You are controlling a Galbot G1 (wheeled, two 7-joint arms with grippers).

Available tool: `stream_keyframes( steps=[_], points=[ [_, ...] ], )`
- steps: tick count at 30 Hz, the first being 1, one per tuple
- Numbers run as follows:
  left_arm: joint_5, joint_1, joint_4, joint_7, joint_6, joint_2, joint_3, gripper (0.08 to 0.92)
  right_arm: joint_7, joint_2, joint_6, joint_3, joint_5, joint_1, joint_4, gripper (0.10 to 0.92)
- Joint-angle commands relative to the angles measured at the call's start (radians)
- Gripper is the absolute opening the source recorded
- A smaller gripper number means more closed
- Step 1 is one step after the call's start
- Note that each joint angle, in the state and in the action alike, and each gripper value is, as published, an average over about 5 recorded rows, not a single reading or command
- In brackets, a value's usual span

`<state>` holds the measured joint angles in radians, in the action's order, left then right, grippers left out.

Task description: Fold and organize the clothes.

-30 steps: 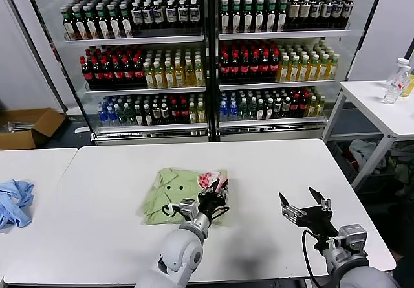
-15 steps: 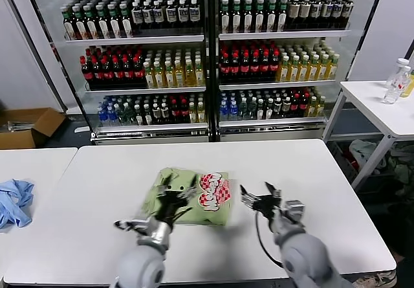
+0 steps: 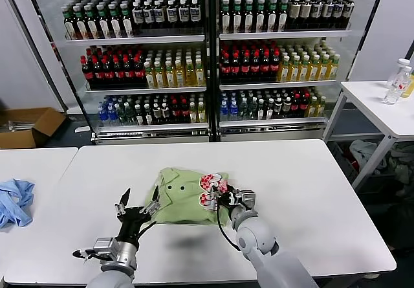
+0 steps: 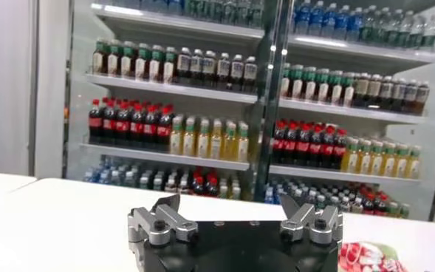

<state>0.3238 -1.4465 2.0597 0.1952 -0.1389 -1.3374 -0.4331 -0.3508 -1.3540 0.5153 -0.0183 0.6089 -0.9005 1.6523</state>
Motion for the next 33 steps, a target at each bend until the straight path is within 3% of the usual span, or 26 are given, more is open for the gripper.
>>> stream_keyframes(
  steps=[1,13,17,24,33],
  points=[
    [-0.004,-0.057,0.021,0.003,0.034,0.012,-0.051,0.822,0.011,0.02,-0.027,0.023,-0.009,0.059,-0.089,0.481],
    [-0.01,-0.049,0.025,-0.004,0.034,0.018,-0.039,0.823,0.191,0.338,-0.085,-0.153,-0.138,0.022,0.037,0.15],
    [-0.024,-0.045,0.029,-0.005,0.034,0.014,-0.029,0.823,0.203,0.356,-0.097,-0.196,-0.166,-0.055,0.125,0.109],
    [-0.056,-0.065,0.049,-0.009,0.04,0.005,-0.021,0.823,0.203,0.312,-0.174,-0.236,-0.215,-0.291,0.405,0.267],
    [-0.062,-0.095,0.093,-0.044,0.028,0.015,-0.038,0.823,0.152,0.221,-0.308,-0.352,-0.367,-0.545,0.543,0.527]
  ],
)
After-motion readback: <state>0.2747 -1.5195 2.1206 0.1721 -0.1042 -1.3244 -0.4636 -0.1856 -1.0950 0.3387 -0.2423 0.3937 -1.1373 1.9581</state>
